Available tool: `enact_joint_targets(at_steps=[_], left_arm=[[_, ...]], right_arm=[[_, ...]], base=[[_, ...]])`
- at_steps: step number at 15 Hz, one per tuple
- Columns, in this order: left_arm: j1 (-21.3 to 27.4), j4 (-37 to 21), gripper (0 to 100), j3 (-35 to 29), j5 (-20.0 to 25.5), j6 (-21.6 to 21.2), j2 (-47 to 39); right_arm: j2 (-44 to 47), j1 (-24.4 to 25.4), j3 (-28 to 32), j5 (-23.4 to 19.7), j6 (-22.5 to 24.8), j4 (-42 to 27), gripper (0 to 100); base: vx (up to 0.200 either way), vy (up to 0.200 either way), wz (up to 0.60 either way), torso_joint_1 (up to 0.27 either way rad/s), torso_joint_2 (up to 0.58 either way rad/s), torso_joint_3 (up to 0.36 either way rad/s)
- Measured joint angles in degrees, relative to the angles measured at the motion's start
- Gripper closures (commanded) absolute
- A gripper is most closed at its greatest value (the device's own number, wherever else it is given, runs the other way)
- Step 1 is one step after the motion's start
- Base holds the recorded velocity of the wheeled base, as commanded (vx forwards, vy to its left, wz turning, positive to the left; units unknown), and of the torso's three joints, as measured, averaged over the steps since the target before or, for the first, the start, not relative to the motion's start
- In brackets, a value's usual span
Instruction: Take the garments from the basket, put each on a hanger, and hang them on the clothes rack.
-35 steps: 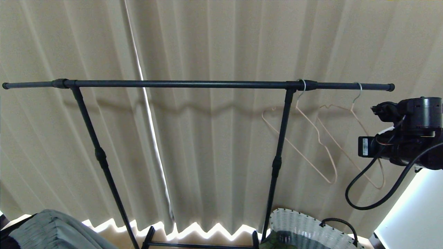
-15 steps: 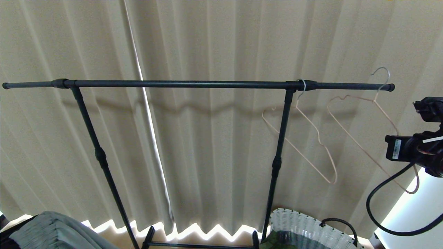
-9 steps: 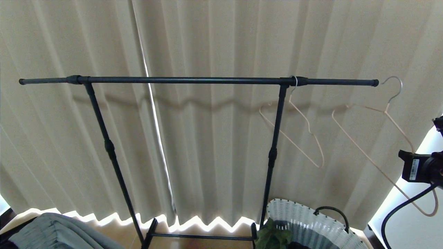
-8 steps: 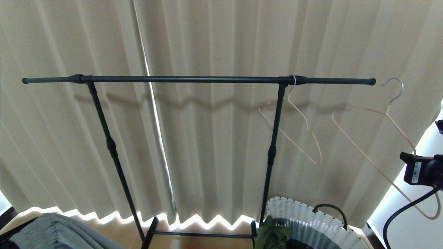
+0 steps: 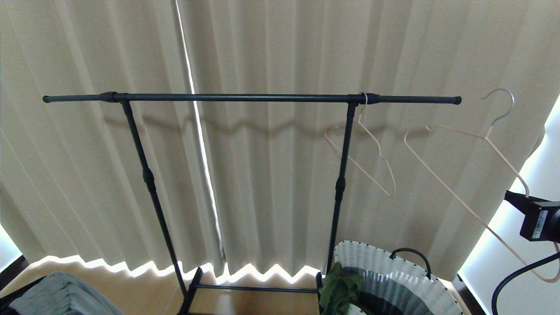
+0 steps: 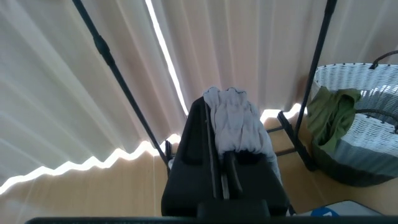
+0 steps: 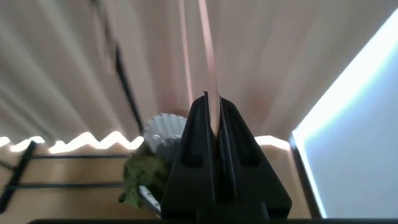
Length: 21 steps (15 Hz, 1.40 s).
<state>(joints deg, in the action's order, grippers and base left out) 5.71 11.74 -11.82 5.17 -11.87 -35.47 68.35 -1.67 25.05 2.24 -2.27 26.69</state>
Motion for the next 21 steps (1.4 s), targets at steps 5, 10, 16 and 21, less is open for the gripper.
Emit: enact_joint_targets(at_steps=[5,10,16,21], left_arm=[[0.0,0.0,100,-0.1,0.0,0.0,0.0],[-0.1,0.0,100,-0.1,0.0,0.0,0.1],[-0.1,0.0,100,-0.1,0.0,0.0,0.1],[-0.1,-0.2,100,0.1,0.0,-0.1,0.0]], right_arm=[[-5.7,0.5,-1.5,-6.9,0.0,-0.1,100],[-8.3,0.5,-2.6,-9.3,0.0,0.0,100],[-8.8,0.6,-3.0,-9.3,0.2,-0.2,100],[-8.6,2.8,-3.0,-9.3,0.4,-0.4,100]], base=[[0.000,0.080,0.00,0.000,0.00,0.000],[0.000,0.200,0.00,0.005,0.00,0.002],[0.000,0.200,0.00,0.002,0.00,0.001],[0.000,0.120,0.00,0.000,0.00,0.000]])
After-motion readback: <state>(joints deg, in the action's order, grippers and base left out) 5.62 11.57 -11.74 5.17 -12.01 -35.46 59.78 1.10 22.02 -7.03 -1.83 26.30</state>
